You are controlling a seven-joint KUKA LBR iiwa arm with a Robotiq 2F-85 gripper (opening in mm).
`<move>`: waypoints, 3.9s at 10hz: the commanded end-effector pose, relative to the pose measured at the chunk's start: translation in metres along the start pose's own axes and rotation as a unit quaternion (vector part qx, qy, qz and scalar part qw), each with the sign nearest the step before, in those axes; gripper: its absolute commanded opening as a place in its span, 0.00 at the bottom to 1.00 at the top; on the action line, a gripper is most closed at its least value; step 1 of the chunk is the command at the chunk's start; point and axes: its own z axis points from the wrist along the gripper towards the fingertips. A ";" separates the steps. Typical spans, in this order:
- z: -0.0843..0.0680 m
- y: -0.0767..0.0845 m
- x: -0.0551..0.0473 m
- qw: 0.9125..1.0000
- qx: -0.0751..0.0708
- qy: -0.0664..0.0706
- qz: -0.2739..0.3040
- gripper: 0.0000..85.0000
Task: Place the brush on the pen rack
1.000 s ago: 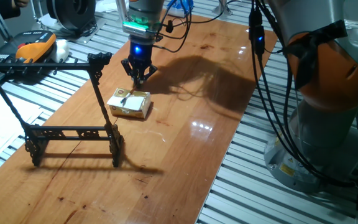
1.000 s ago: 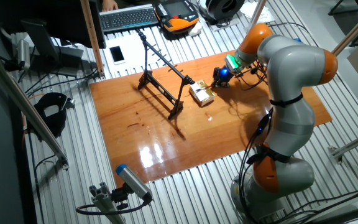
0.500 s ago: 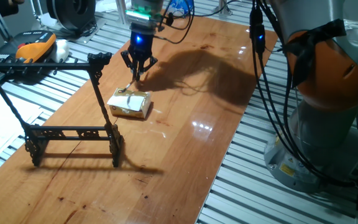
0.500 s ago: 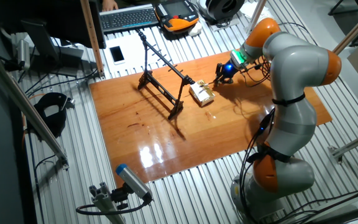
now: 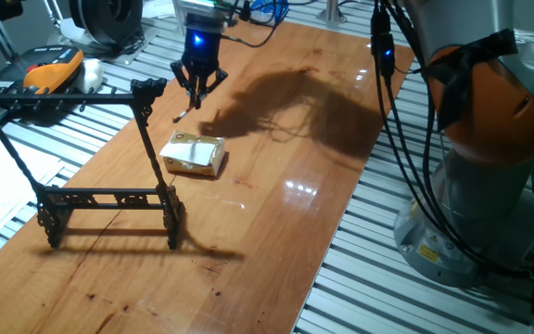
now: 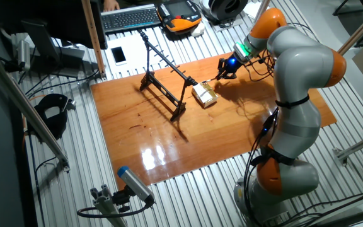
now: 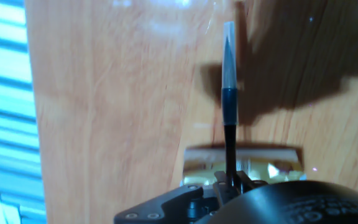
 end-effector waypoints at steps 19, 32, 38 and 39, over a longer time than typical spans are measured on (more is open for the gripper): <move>-0.017 0.010 0.036 0.996 0.014 -0.063 -0.054 0.00; -0.017 0.010 0.036 0.999 -0.040 -0.006 -0.018 0.00; -0.020 0.010 0.039 0.994 -0.057 0.091 0.025 0.00; -0.023 0.011 0.041 0.992 -0.062 0.108 0.026 0.00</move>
